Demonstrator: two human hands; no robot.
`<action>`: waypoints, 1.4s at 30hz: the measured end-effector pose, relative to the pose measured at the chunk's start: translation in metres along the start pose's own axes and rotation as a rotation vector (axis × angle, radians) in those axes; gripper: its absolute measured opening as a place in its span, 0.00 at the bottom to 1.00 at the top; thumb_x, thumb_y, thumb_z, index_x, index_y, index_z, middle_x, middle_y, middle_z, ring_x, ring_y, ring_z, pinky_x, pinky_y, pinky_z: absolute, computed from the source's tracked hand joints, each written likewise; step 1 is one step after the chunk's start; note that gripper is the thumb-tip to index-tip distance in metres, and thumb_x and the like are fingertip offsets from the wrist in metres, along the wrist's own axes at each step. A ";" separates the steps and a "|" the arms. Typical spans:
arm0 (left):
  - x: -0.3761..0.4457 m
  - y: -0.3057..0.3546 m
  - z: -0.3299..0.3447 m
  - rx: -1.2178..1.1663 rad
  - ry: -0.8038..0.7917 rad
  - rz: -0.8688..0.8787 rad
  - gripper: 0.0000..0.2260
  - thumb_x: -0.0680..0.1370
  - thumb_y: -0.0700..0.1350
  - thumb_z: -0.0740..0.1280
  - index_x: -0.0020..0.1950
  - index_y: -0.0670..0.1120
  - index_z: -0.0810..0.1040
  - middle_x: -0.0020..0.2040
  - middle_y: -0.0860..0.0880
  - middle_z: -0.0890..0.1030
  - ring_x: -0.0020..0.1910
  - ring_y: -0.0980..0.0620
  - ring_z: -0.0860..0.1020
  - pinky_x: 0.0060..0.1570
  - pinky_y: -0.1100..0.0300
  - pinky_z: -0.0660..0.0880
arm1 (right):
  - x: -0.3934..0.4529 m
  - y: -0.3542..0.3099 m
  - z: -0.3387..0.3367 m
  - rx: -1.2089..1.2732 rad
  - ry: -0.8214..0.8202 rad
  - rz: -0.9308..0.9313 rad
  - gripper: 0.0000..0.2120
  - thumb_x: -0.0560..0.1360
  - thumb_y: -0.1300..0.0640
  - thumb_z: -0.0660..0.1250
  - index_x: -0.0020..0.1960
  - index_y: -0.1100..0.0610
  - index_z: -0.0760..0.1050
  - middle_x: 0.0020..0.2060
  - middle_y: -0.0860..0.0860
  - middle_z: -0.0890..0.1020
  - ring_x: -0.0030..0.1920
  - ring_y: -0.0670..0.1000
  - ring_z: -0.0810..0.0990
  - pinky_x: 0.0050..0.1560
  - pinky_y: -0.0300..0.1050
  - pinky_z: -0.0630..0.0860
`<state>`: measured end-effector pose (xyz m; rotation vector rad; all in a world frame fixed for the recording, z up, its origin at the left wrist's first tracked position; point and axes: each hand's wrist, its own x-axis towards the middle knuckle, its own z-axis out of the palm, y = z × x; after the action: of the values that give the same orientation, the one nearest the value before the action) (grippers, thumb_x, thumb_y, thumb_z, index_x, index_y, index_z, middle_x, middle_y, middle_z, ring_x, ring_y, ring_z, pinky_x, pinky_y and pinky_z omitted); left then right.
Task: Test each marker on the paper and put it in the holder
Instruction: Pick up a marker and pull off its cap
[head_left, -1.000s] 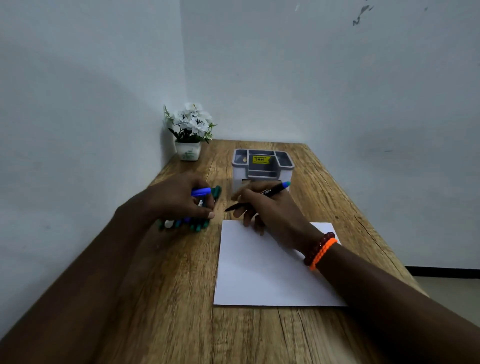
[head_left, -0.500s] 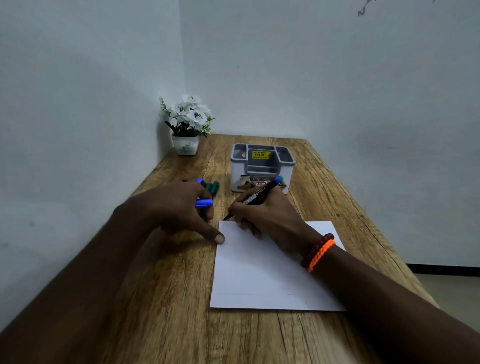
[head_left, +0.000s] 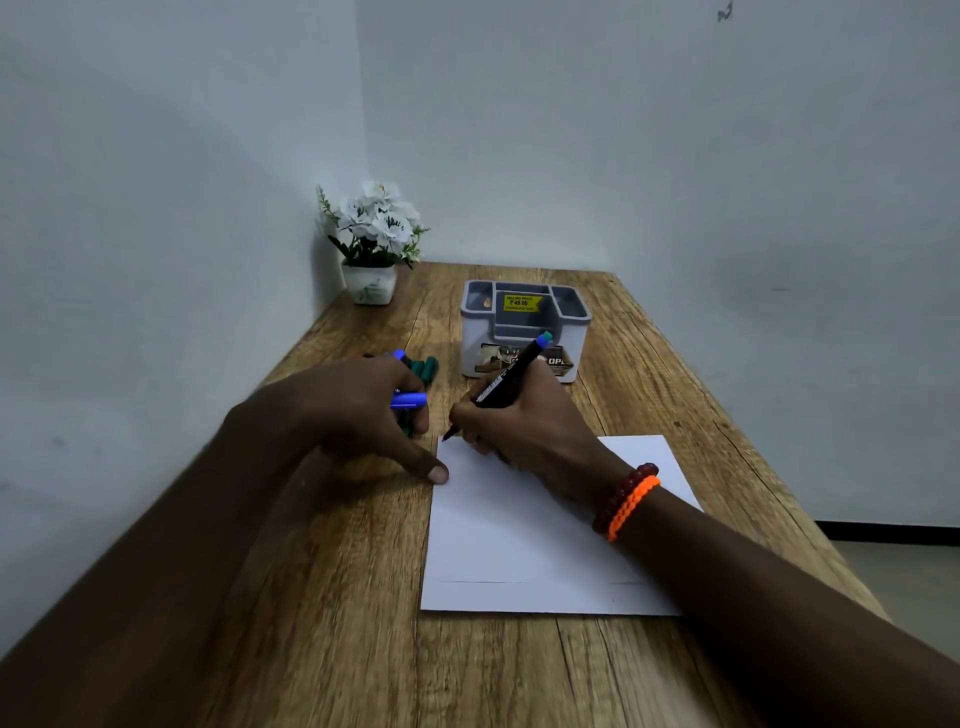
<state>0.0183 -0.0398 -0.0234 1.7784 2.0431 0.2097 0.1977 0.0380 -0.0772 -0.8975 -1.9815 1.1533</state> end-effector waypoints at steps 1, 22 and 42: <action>0.000 0.000 0.000 0.002 -0.002 0.002 0.22 0.62 0.61 0.82 0.48 0.52 0.82 0.46 0.53 0.80 0.44 0.55 0.78 0.39 0.60 0.71 | 0.000 0.000 0.000 0.002 0.001 0.003 0.10 0.74 0.59 0.76 0.48 0.66 0.82 0.32 0.55 0.85 0.26 0.45 0.80 0.26 0.37 0.73; 0.002 -0.001 0.000 0.032 -0.002 -0.010 0.22 0.62 0.62 0.81 0.48 0.54 0.81 0.53 0.55 0.76 0.50 0.55 0.76 0.41 0.59 0.70 | 0.000 0.002 0.002 -0.062 0.008 -0.015 0.14 0.72 0.56 0.79 0.52 0.62 0.81 0.38 0.53 0.86 0.37 0.48 0.85 0.39 0.46 0.83; 0.002 0.000 0.001 0.040 -0.022 0.042 0.21 0.61 0.63 0.81 0.50 0.58 0.83 0.54 0.53 0.80 0.52 0.53 0.78 0.55 0.49 0.78 | -0.005 -0.006 0.003 -0.093 0.055 0.000 0.10 0.73 0.57 0.79 0.44 0.53 0.77 0.38 0.52 0.84 0.39 0.50 0.85 0.40 0.51 0.83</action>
<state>0.0185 -0.0381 -0.0249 1.8411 2.0094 0.1624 0.1968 0.0306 -0.0733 -0.9664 -2.0038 1.0323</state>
